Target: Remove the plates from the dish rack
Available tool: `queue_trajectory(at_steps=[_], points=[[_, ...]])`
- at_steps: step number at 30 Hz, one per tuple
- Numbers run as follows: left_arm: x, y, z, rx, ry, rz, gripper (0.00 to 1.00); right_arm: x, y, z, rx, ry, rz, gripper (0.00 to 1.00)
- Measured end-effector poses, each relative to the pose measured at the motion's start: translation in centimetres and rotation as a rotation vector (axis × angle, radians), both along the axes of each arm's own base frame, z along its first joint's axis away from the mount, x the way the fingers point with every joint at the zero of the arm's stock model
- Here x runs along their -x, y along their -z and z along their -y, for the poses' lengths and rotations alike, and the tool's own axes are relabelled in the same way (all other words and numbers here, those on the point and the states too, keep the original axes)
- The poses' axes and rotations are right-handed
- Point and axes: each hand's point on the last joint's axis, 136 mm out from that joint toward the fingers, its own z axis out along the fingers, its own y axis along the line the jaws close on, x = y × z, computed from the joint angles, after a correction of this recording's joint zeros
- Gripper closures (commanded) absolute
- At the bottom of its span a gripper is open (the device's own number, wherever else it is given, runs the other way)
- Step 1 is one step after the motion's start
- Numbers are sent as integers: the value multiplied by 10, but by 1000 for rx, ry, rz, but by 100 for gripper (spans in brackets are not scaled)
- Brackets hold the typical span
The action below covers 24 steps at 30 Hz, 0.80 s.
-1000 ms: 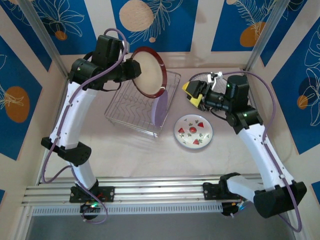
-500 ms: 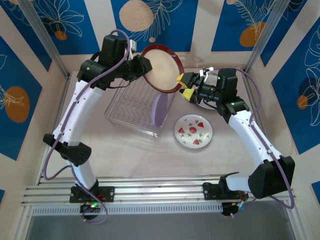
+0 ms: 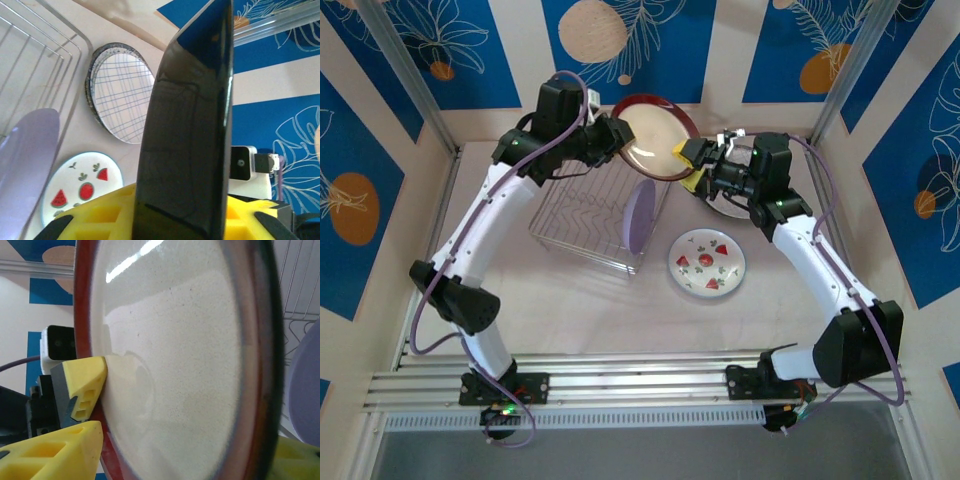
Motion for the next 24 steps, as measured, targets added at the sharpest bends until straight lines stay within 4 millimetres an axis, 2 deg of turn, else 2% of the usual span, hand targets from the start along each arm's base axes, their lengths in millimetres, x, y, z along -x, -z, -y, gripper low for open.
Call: queue_trajectory(at_steps=[6, 15, 19, 21, 24], points=[[-3, 1, 7, 86, -12, -22, 97, -4, -1, 0, -17, 9, -12, 61], [-8, 0, 14, 168, -13, -34, 97, -9, -6, 4, -39, 33, -17, 78], [-10, 1, 16, 186, -9, -32, 95, -11, -7, 6, -55, 49, -43, 91], [-10, 2, 17, 190, -10, -33, 93, -12, -6, 7, -55, 53, -45, 94], [-11, 0, 17, 195, -7, -25, 74, -12, -7, 8, -55, 61, -42, 100]])
